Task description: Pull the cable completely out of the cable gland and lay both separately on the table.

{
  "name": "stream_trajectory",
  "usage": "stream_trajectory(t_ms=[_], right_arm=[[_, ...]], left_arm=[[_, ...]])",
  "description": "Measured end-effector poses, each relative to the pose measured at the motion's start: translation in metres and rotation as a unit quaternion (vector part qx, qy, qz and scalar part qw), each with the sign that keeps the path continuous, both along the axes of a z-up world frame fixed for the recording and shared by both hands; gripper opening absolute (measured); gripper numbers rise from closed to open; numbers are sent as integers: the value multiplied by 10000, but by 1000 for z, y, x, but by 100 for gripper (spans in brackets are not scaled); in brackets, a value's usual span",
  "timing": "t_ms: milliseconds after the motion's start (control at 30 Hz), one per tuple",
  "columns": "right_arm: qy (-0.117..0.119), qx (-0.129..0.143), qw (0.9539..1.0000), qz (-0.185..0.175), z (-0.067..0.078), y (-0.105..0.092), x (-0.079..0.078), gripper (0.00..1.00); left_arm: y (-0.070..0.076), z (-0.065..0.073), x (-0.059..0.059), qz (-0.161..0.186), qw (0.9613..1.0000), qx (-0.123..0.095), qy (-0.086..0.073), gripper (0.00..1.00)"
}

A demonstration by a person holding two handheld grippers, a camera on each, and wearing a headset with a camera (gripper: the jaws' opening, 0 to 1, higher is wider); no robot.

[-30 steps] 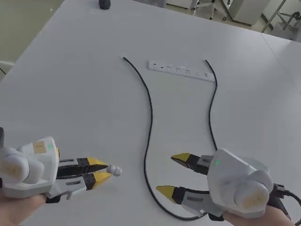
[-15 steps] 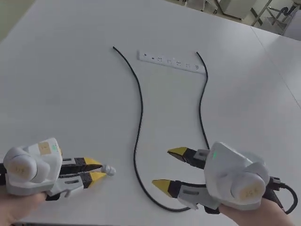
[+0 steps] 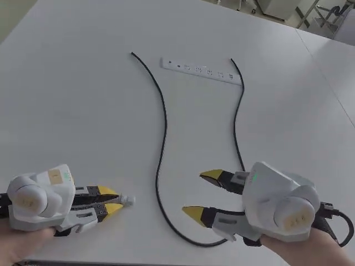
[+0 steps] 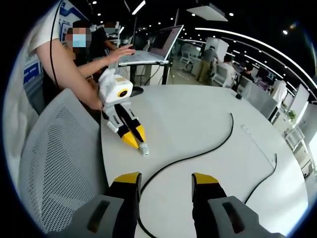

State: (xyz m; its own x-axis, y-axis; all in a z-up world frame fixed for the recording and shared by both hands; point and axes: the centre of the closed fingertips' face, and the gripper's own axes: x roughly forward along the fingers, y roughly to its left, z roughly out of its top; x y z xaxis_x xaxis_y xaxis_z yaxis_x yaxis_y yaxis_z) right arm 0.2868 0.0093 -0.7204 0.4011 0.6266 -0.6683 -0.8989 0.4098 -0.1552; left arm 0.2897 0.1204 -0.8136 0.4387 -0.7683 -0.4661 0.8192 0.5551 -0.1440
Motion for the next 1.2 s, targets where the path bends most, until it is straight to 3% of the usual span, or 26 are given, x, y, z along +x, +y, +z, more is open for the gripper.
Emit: stream_trajectory(t_ms=[67, 233, 367, 500, 567, 700, 867, 1000, 1133, 1200], right_arm=[[1, -14, 10000, -2, 0, -1, 0, 38], [-2, 1, 10000, 17, 0, -2, -3, 39], [-2, -11, 10000, 37, 0, -3, -4, 39], [-42, 42, 10000, 72, 3, -2, -5, 39], [-77, 80, 9999, 118, 8, -1, -5, 39], [-85, 207, 9995, 206, 20, -7, -8, 41], [-109, 239, 9994, 244, 28, -20, -11, 44], [-62, 355, 9990, 272, 35, -27, -15, 53], [-65, 351, 9989, 292, 36, -37, -16, 61], [-27, 414, 9988, 255, 38, -41, -16, 68]], left_arm=[[0, -2, -1, -17, 10000, 74, -1, 2], [2, -1, 2, 60, 10000, 27, -60, 11], [8, 1, -1, 61, 9999, 88, -68, 11], [14, 16, -4, 28, 9998, 119, -140, 12], [17, 28, -6, -28, 9996, 124, -255, 12], [24, 52, -16, -214, 9989, 136, -399, 21], [35, 67, -29, -394, 9981, 307, -351, 27], [40, 82, -41, -534, 9967, 424, -437, 44], [50, 89, -44, -457, 9940, 844, -533, 76], [54, 96, -46, -415, 9935, 898, -562, 83]])
